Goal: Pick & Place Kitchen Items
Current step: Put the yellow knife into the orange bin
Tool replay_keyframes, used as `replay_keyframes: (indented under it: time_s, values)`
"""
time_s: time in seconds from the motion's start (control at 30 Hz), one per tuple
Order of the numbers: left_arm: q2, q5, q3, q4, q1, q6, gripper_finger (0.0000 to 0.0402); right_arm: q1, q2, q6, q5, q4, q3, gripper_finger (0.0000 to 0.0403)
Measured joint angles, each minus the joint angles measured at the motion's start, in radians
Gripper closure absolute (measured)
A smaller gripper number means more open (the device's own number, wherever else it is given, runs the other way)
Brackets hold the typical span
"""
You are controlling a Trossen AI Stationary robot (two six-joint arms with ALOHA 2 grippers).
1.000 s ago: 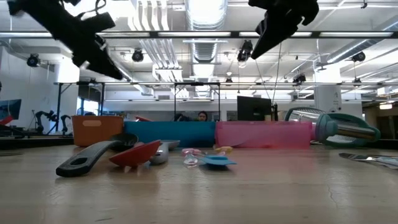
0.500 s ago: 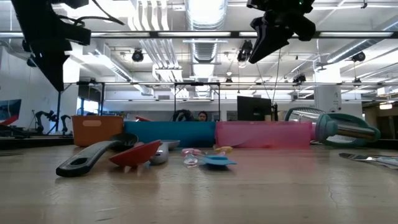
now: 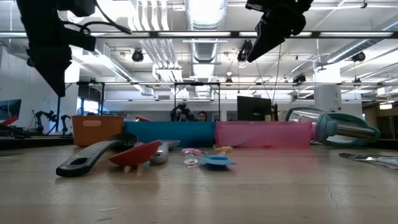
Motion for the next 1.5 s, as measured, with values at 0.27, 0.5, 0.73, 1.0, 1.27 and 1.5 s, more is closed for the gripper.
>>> replay_keyframes:
  time_s: [0.27,0.5,0.73,1.0,1.27,1.5]
  values:
    - [0.022,0.0,0.0,0.002,0.0,0.0,0.0278,0.005,-0.002,0.014,-0.001,-0.083,0.0,0.0374]
    - [0.023,0.0,0.0,0.007,0.0,0.001,0.0278,0.005,-0.002,0.266,-0.04,-0.284,0.0,0.0374]
    - [0.023,0.0,0.0,0.009,0.0,0.001,0.028,0.052,-0.003,0.523,-0.205,-0.432,-0.04,0.0374]
    - [0.023,-0.001,0.0,0.009,0.0,0.001,0.0279,0.227,-0.001,0.788,-0.191,-0.45,-0.045,0.0374]
    - [0.022,-0.001,0.0,0.01,0.0,0.001,0.0277,0.379,-0.001,1.118,-0.134,-0.441,-0.064,0.0374]
    - [0.022,-0.001,0.0,0.01,0.0,0.001,0.028,0.566,-0.001,1.443,-0.166,-0.442,-0.158,0.0374]
